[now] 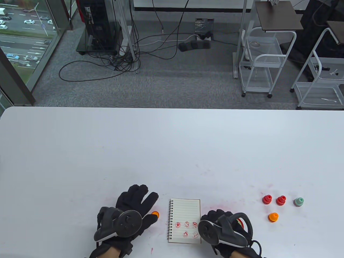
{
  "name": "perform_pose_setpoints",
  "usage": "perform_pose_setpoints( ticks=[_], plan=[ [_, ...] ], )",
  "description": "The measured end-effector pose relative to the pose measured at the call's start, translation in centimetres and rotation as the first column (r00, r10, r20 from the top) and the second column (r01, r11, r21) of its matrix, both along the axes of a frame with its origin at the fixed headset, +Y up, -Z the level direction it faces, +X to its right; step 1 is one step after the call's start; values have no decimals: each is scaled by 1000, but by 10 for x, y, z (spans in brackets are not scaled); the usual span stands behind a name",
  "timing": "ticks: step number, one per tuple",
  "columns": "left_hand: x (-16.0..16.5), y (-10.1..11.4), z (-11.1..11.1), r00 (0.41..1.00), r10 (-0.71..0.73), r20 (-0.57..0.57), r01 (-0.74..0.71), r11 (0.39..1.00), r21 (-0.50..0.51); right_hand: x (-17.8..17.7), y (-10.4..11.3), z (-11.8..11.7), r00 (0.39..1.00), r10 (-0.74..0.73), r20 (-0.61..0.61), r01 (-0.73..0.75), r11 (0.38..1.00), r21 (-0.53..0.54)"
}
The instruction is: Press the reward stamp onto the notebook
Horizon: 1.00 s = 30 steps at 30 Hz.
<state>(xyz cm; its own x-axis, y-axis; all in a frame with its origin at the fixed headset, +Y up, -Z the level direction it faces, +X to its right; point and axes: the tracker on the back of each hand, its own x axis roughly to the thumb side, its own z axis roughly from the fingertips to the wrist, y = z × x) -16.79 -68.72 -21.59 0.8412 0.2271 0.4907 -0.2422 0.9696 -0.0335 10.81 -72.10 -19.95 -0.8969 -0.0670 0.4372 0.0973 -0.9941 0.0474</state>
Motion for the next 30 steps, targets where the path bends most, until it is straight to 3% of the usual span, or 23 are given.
perform_pose_setpoints(
  ticks=[8, 11, 13, 18, 25, 30],
  plan=[
    [2, 6, 4, 1000, -6, 8, 6, 1000, 26, 14, 4, -13, 996, -61, 68, 64, 997, -50],
    [0, 10, 5, 1000, -4, 6, 4, 999, 43, 17, 15, -13, 988, -127, 92, 129, 992, -14],
    [-1, 12, 5, 1000, 0, 3, 0, 999, 52, 15, 24, -15, 984, -128, 121, 135, 990, -47],
    [-1, 13, 5, 1000, -5, -2, 5, 999, 52, -3, 38, -26, 986, -154, 71, 155, 988, -15],
    [-4, 17, 6, 1000, 3, -18, -2, 998, 66, -42, 29, -40, 990, -124, -66, 128, 990, 62],
    [-2, 20, 8, 1000, -12, -8, 12, 996, 83, -62, 24, -51, 991, -99, -94, 105, 993, 61]
  ],
)
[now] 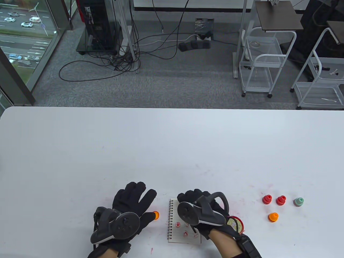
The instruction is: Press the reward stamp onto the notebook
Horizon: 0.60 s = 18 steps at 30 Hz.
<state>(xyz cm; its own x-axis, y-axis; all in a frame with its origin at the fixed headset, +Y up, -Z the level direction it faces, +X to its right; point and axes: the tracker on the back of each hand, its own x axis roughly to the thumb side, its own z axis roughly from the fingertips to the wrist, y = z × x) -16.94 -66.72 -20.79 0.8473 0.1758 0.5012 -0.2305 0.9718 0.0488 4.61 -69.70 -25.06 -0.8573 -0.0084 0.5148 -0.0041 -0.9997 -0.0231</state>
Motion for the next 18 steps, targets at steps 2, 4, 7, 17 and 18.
perform_pose_setpoints(
  ticks=[2, 4, 7, 17, 18],
  plan=[
    [1, 1, 1, 1000, 1, 6, -1, 1000, -1, -6, -2, -4, 1000, 12, -4, -12, 1000, -7],
    [1, 1, 1, 1000, 1, 9, -1, 1000, -3, -10, -4, -7, 1000, 24, -8, -24, 1000, -12],
    [2, 0, 1, 1000, -4, 12, 4, 1000, -4, -15, -7, -11, 999, 28, -16, -29, 1000, -12],
    [2, -5, -2, 1000, -22, 7, 22, 999, -49, -25, -25, -20, 999, 46, -28, -46, 999, -17],
    [2, -6, -3, 1000, -24, 6, 25, 998, -49, -28, -24, -22, 998, 61, -24, -62, 997, -36]
  ],
)
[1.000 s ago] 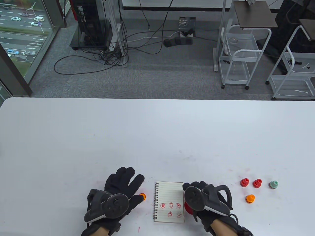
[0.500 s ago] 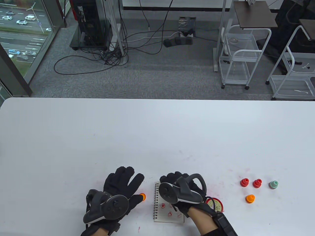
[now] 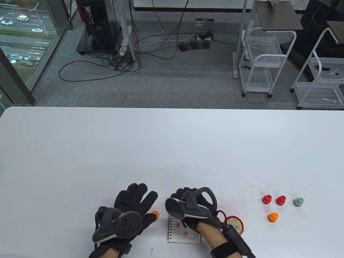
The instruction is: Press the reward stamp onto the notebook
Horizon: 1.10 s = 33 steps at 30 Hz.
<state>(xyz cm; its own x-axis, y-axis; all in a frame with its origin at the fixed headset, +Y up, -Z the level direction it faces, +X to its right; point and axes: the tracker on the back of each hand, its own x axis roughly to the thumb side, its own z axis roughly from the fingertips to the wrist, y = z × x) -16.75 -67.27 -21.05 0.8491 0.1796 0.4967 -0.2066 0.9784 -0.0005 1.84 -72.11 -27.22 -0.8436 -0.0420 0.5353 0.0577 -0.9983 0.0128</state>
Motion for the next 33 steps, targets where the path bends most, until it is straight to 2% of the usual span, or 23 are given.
perform_pose_setpoints(
  ticks=[6, 13, 15, 18, 19, 21, 24, 29, 33],
  plan=[
    [-3, 0, -2, 1000, 2, -19, -2, 1000, -15, -11, 4, -9, 996, 91, 12, -91, 994, -58],
    [-5, -3, -3, 1000, 7, -16, -7, 999, -47, -12, 6, -19, 994, 107, 33, -101, 983, -152],
    [-7, -8, -6, 999, 35, -16, -36, 996, -83, -15, 5, -14, 990, 136, 18, -133, 984, -121],
    [-11, -16, -11, 999, 37, -24, -40, 989, -143, -11, 1, -1, 987, 158, 3, -158, 987, 3],
    [-11, -18, -12, 999, 33, -24, -37, 988, -147, -7, 0, 1, 990, 139, 7, -139, 990, 7],
    [-10, -23, -14, 999, 33, -23, -37, 984, -172, 13, 1, 5, 1000, -9, 25, 9, 1000, 18],
    [-8, -28, -15, 1000, 18, -17, -21, 979, -202, 47, 15, 18, 983, -167, 81, 159, 983, 92],
    [-3, -35, -20, 1000, 6, -14, -9, 978, -209, 100, 36, 42, 954, -252, 163, 240, 966, 92],
    [2, -45, -23, 999, -32, -13, 28, 971, -236, 123, 37, 55, 909, -374, 185, 351, 925, 146]
  ],
)
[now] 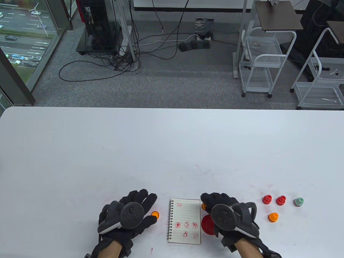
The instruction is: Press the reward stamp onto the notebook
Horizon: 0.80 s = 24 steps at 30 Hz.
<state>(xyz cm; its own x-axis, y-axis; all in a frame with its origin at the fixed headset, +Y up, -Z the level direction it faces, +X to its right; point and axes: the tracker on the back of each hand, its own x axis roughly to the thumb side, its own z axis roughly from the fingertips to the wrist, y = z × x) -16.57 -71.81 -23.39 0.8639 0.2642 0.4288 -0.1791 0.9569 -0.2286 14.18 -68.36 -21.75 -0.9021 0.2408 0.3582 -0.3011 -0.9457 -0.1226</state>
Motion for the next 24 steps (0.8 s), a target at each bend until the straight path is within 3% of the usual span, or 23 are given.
perform_pose_setpoints(
  ticks=[2, 4, 6, 8, 14, 24],
  plan=[
    [3, -6, -1, 1000, -27, 2, 27, 1000, -15, 5, -7, 6, 998, -63, 9, 63, 997, 52],
    [7, -11, -3, 999, -53, 6, 53, 998, -35, 6, -7, 7, 999, -38, -18, 37, 999, -18],
    [11, -16, -4, 998, -71, 2, 71, 995, -76, 9, -5, 10, 998, -58, 5, 58, 998, 22],
    [18, -22, -7, 993, -114, 14, 115, 989, -91, 9, -4, 11, 995, -103, -7, 103, 995, -2],
    [34, -31, -8, 969, -246, 35, 248, 966, -67, 9, -8, 10, 996, -91, -20, 91, 996, -16],
    [40, -30, -9, 974, -226, 3, 226, 972, -68, 2, -12, 12, 997, -52, -58, 50, 998, -42]
  ],
)
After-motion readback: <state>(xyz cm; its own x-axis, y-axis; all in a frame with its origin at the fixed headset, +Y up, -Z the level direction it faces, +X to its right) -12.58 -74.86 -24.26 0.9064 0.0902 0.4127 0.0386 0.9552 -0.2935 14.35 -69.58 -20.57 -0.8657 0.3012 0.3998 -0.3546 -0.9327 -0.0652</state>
